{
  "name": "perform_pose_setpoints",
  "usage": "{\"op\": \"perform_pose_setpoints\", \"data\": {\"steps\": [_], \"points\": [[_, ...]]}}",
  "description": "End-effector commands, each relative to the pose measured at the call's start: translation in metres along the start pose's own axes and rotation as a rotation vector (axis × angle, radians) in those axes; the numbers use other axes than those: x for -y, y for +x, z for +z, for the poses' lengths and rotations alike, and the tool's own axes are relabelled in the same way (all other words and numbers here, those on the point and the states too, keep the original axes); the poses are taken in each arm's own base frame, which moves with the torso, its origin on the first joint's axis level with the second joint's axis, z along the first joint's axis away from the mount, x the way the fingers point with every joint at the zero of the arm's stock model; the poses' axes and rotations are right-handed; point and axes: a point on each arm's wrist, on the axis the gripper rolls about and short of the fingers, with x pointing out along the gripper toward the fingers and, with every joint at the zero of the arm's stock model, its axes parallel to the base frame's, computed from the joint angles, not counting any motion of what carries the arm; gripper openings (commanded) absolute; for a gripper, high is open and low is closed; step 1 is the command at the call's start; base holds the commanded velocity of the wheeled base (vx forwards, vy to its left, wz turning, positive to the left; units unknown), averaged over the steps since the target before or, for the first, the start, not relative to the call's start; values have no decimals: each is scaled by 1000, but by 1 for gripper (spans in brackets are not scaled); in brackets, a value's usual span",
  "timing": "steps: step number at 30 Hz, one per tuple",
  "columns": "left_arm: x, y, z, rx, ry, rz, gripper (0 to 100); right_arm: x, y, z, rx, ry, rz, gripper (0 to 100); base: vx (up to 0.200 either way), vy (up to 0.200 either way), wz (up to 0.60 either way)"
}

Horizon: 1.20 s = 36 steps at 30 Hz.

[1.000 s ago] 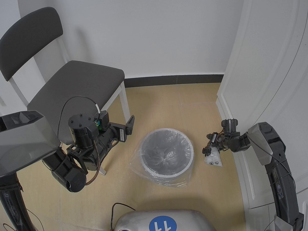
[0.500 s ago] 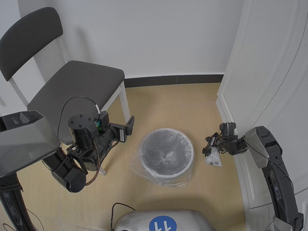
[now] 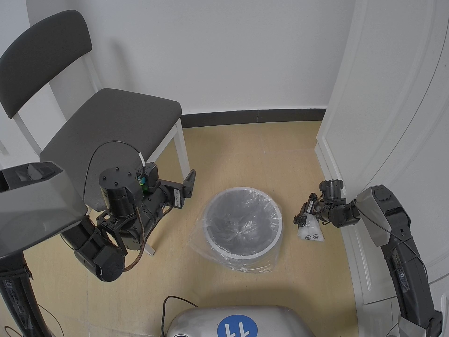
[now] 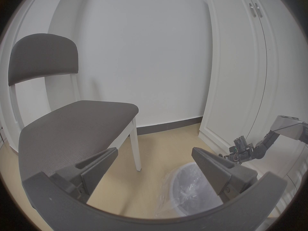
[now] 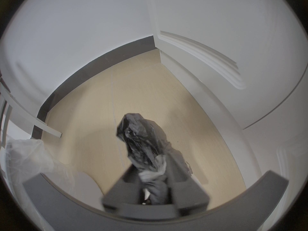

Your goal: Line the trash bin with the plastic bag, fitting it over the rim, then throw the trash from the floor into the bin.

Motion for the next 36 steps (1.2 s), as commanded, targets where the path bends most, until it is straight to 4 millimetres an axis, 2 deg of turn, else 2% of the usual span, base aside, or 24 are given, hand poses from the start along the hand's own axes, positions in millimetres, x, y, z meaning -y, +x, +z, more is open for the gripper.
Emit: {"op": "perform_pose_setpoints", "data": {"steps": [1, 2, 3, 7, 8, 9, 11, 12, 13, 16, 18, 20, 21, 22, 23, 24, 27, 28, 29, 31, 34, 36], "points": [[-1, -5, 4, 6, -8, 0, 100, -2, -11, 10, 1, 0, -1, 0, 0, 0, 0], [-1, -7, 5, 6, -7, -1, 100, -2, -14, 11, -2, 0, -2, 0, 0, 0, 0], [-3, -14, 7, 3, -8, -2, 100, -2, -23, 17, -7, -3, -6, 0, 0, 0, 0], [-7, -24, 9, 2, -8, 5, 100, -5, -51, 40, 33, -4, 16, 0, 0, 0, 0], [-7, -24, 9, 2, -8, 5, 100, -5, -51, 40, 33, -4, 16, 0, 0, 0, 0], [-10, -29, 14, 13, -11, 11, 100, -10, -66, 53, 70, -15, 35, 0, 0, 0, 0], [-15, -36, 20, 21, -13, 19, 100, -15, -86, 65, 105, -37, 51, 0, 0, 0, 0], [-15, -37, 22, 24, -14, 21, 100, -15, -89, 67, 110, -41, 53, 0, 0, 0, 0], [-20, -43, 28, 36, -16, 31, 100, -19, -106, 75, 123, -63, 65, 0, 0, 0, 0], [-25, -55, 35, 46, -19, 37, 100, -25, -132, 86, 136, -88, 89, 0, 0, 0, 0], [-30, -71, 40, 52, -22, 44, 100, -34, -167, 101, 159, -93, 132, 0, 0, 0, 0], [-33, -82, 43, 56, -24, 50, 100, -40, -190, 107, 169, -99, 171, 0, 0, 0, 0], [-33, -82, 43, 54, -24, 50, 100, -41, -192, 108, 170, -100, 174, 0, 0, 0, 0], [-36, -93, 46, 62, -30, 52, 100, -49, -218, 113, 191, -107, 222, 0, 0, 0, 0], [-36, -93, 46, 62, -32, 52, 100, -50, -220, 113, 194, -108, 228, 0, 0, 0, 0], [-38, -102, 49, 71, -54, 56, 100, -57, -243, 114, 228, -112, 273, 0, 0, 0, 0], [-41, -114, 54, 85, -86, 60, 100, -70, -276, 112, 300, -123, 350, 0, 0, 0, 0], [-41, -115, 54, 85, -86, 60, 100, -71, -277, 112, 305, -123, 355, 0, 0, 0, 0], [-42, -121, 55, 90, -88, 60, 100, -80, -292, 106, 329, -132, 400, 0, 0, 0, 0], [-42, -124, 55, 93, -91, 58, 100, -85, -300, 102, 340, -139, 425, 0, 0, 0, 0], [-43, -131, 58, 105, -97, 55, 100, -110, -324, 81, 331, -162, 530, 0, 0, 0, 0], [-44, -132, 58, 105, -98, 55, 100, -114, -327, 75, 323, -167, 546, 0, 0, 0, 0]]}}
